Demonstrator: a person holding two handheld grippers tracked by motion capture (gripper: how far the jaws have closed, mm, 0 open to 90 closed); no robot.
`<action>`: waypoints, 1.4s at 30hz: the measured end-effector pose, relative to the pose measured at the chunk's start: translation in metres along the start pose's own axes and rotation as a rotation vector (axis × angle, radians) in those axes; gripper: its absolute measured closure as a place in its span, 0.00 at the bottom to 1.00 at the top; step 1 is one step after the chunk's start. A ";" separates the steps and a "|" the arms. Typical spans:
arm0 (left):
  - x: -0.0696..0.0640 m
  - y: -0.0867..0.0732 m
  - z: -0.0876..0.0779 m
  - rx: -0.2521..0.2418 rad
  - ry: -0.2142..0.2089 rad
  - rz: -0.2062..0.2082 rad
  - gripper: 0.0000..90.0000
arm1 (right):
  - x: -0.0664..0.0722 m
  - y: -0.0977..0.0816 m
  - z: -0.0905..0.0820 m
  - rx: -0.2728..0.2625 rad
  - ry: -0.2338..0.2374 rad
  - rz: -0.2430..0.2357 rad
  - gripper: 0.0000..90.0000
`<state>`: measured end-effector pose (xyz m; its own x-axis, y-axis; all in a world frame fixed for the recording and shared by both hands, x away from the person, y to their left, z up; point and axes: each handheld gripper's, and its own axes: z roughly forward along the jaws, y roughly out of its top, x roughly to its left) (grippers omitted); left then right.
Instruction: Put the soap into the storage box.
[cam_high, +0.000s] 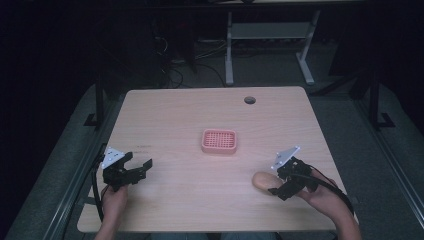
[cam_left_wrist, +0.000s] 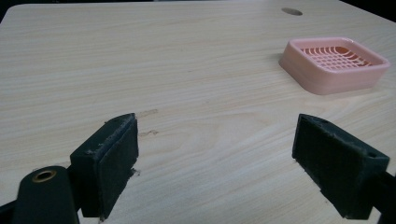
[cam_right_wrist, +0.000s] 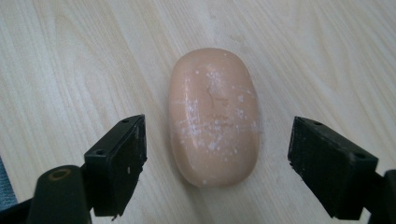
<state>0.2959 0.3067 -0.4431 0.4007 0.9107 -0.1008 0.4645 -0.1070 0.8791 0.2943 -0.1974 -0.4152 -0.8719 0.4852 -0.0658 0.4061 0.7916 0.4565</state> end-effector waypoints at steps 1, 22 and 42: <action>0.000 0.000 0.000 0.001 -0.001 0.000 0.16 | -0.001 0.002 0.002 0.006 0.006 -0.002 0.21; 0.000 0.000 0.000 0.002 -0.001 -0.003 0.16 | -0.005 0.021 0.036 0.158 0.034 -0.052 0.24; 0.001 0.000 0.000 0.003 0.000 -0.004 0.16 | -0.007 0.028 0.047 0.226 0.067 -0.078 0.34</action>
<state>0.2960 0.3075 -0.4432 0.3987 0.9112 -0.1038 0.4686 -0.1051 0.8771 0.3250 -0.1612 -0.4430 -0.9161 0.3999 -0.0302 0.3815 0.8921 0.2419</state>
